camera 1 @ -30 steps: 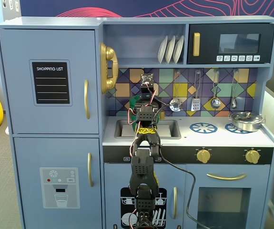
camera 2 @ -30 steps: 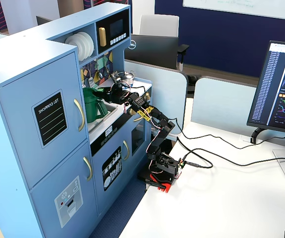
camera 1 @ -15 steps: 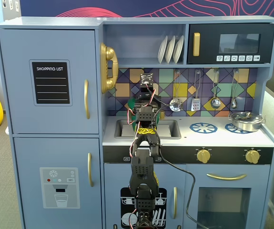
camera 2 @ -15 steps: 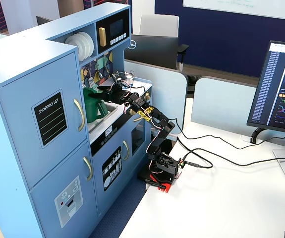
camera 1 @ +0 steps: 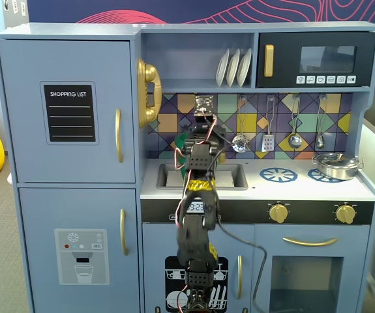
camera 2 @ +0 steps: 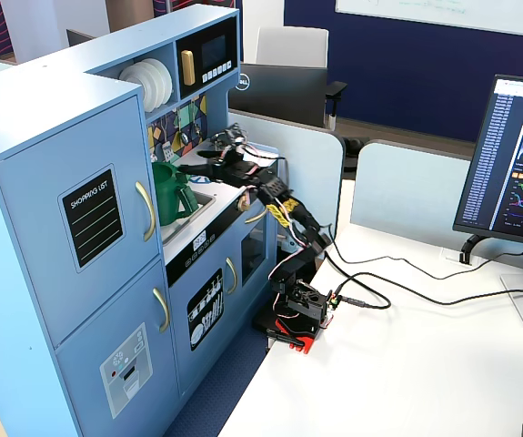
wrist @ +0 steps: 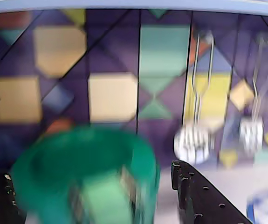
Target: Pick up the lid from the counter and put it on the green recipient
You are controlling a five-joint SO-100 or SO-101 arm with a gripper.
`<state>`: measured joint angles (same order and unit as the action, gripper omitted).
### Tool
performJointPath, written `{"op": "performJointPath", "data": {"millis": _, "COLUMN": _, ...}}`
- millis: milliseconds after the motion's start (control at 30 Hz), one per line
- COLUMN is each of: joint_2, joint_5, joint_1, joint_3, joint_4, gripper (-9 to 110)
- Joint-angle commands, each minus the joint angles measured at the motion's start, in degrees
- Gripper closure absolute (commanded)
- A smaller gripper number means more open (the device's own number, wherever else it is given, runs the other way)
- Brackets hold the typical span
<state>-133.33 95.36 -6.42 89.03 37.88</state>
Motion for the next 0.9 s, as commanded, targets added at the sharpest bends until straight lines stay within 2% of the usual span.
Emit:
{"op": "performJointPath", "data": {"millis": 0, "joint_2": -15.91, "joint_5": 1.23, "joint_1": 2.37, "joint_3": 12.13, "joint_4": 7.38, "gripper": 64}}
{"op": "performJointPath", "data": {"millis": 167, "joint_2": -29.79, "joint_5": 1.32, "joint_1": 0.44, "joint_3": 37.35, "joint_4": 12.48, "gripper": 68}}
{"op": "performJointPath", "data": {"millis": 233, "joint_2": -33.4, "joint_5": 3.08, "joint_1": -0.35, "joint_3": 47.55, "joint_4": 12.83, "gripper": 72}}
{"op": "performJointPath", "data": {"millis": 333, "joint_2": -37.27, "joint_5": 0.18, "joint_1": 2.37, "joint_3": 59.68, "joint_4": 12.3, "gripper": 83}}
{"op": "performJointPath", "data": {"millis": 433, "joint_2": -37.88, "joint_5": -2.2, "joint_1": 3.08, "joint_3": 71.19, "joint_4": 7.03, "gripper": 89}}
{"op": "performJointPath", "data": {"millis": 533, "joint_2": -39.46, "joint_5": -4.66, "joint_1": 3.34, "joint_3": 78.66, "joint_4": 6.59, "gripper": 95}}
{"op": "performJointPath", "data": {"millis": 633, "joint_2": -43.15, "joint_5": -4.66, "joint_1": 3.69, "joint_3": 82.62, "joint_4": 16.17, "gripper": 99}}
{"op": "performJointPath", "data": {"millis": 700, "joint_2": -44.38, "joint_5": -11.07, "joint_1": 4.92, "joint_3": 82.62, "joint_4": 23.29, "gripper": 101}}
{"op": "performJointPath", "data": {"millis": 800, "joint_2": -47.2, "joint_5": -17.14, "joint_1": 4.66, "joint_3": 82.62, "joint_4": 30.94, "gripper": 98}}
{"op": "performJointPath", "data": {"millis": 867, "joint_2": -48.78, "joint_5": -12.66, "joint_1": 4.75, "joint_3": 82.71, "joint_4": 38.41, "gripper": 97}}
